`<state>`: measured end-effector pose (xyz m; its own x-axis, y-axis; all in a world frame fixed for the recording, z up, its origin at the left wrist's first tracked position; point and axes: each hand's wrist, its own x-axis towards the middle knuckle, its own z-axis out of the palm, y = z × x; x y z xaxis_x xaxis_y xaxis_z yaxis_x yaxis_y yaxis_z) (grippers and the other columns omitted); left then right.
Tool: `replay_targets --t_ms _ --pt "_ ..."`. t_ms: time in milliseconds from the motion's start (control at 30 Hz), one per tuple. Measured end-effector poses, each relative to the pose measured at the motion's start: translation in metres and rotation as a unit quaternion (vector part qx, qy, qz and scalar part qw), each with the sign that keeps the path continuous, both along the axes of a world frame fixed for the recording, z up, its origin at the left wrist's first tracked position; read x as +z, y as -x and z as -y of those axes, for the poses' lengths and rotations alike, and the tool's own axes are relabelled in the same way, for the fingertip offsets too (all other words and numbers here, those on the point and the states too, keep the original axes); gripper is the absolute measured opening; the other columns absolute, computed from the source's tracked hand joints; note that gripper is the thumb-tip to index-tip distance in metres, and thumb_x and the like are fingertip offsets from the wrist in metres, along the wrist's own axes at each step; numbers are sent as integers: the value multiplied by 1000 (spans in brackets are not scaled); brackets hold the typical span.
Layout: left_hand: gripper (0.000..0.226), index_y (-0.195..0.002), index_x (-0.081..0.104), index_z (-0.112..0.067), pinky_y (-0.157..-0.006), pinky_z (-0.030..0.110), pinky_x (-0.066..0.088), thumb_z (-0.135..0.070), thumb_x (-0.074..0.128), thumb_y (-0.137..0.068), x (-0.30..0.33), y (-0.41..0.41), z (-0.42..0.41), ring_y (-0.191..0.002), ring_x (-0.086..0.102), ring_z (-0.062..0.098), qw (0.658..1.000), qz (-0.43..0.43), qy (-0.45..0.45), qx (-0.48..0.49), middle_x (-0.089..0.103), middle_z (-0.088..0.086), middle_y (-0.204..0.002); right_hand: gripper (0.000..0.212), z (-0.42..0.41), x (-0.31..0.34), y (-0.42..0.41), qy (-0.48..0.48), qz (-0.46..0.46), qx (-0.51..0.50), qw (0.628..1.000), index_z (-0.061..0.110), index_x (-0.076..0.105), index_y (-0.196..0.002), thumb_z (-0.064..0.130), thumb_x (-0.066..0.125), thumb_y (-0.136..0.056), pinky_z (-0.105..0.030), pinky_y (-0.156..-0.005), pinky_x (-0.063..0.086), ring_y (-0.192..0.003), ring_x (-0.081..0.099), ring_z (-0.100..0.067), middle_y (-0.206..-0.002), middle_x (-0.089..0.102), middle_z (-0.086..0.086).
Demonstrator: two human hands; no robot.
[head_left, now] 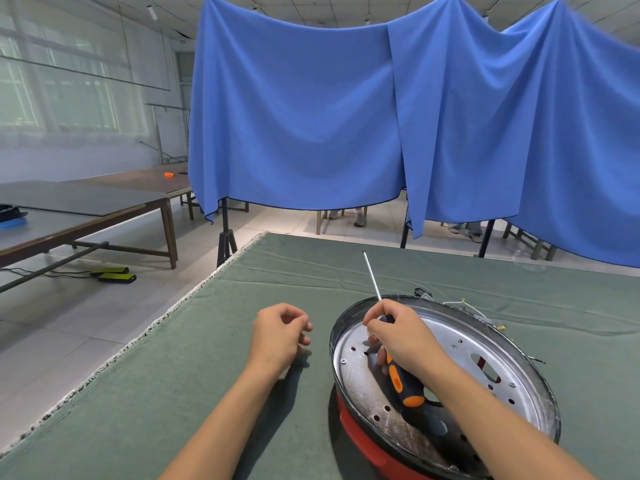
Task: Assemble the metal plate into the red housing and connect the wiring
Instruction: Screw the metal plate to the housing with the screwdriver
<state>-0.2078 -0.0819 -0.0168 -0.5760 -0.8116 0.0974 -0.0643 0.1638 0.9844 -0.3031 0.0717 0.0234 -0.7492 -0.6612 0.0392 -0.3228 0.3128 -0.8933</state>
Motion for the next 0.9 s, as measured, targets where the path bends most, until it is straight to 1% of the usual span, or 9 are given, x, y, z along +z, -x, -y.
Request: replay_targets --t_ms 67,233,300,367,533,600,667,733,900 --pt "17 -75 60 -3 -39 22 47 5 56 -89 8 -2 -1 -40 55 10 995 -70 -74 -9 64 11 -65 13 0 0 -1 -3 -3 1 1000 10 57 -84 2 47 -88 -18 -36 42 -36 53 0 -81 61 -13" --pt "11 -86 65 -3 -43 22 50 2 57 -91 24 -8 -6 -44 57 11 961 -194 -197 -24 59 7 -61 11 -2 0 -2 6 -37 -4 999 12 58 -83 5 50 -87 -21 -39 46 -37 56 -3 -84 61 -9" --pt "13 -90 67 -1 -45 22 52 1 55 -92 28 -8 -9 -46 58 12 948 -214 -232 -42 58 6 -59 11 -2 0 -3 14 -54 -6 998 14 58 -82 6 51 -86 -31 -52 58 -37 56 -7 -79 60 -8" --pt "14 -87 67 2 -46 23 53 0 54 -92 31 -8 -12 -45 58 12 938 -223 -258 -53 58 6 -59 12 -1 -1 -4 18 -58 -7 998 15 58 -81 6 52 -86 -40 -64 61 -37 55 -9 -74 58 -7" --pt "13 -80 66 4 -46 22 54 -2 58 -89 36 -10 -19 -44 58 10 925 -222 -299 -77 59 5 -56 11 0 -2 -3 14 -55 -2 998 15 58 -82 7 51 -86 -43 -69 60 -39 58 -5 -76 59 -9" --pt "10 -79 65 3 -44 21 53 -4 62 -86 38 -10 -20 -42 56 8 920 -224 -311 -84 59 3 -53 10 0 -1 -3 10 -54 -2 999 14 58 -82 7 51 -87 -41 -66 61 -38 58 -6 -76 58 -10" --pt "7 -78 63 0 -42 20 52 -4 65 -83 40 -11 -22 -40 56 8 915 -224 -325 -87 60 3 -52 10 -1 0 -3 3 -58 -3 998 14 58 -82 8 51 -87 -32 -54 58 -38 57 -6 -79 59 -11" --pt "7 -78 61 -1 -42 20 52 -3 66 -83 41 -12 -23 -40 57 8 910 -223 -337 -90 62 4 -53 10 -2 0 -3 0 -59 -5 998 14 58 -83 8 51 -87 -24 -43 50 -38 57 -5 -81 60 -11" --pt "3 -88 60 4 -45 20 53 1 59 -88 40 -13 -23 -47 65 12 903 -226 -350 -103 71 12 -64 12 -3 2 -6 8 -70 -1 997 15 58 -84 7 50 -88 -17 -39 41 -36 55 -4 -83 62 -10"
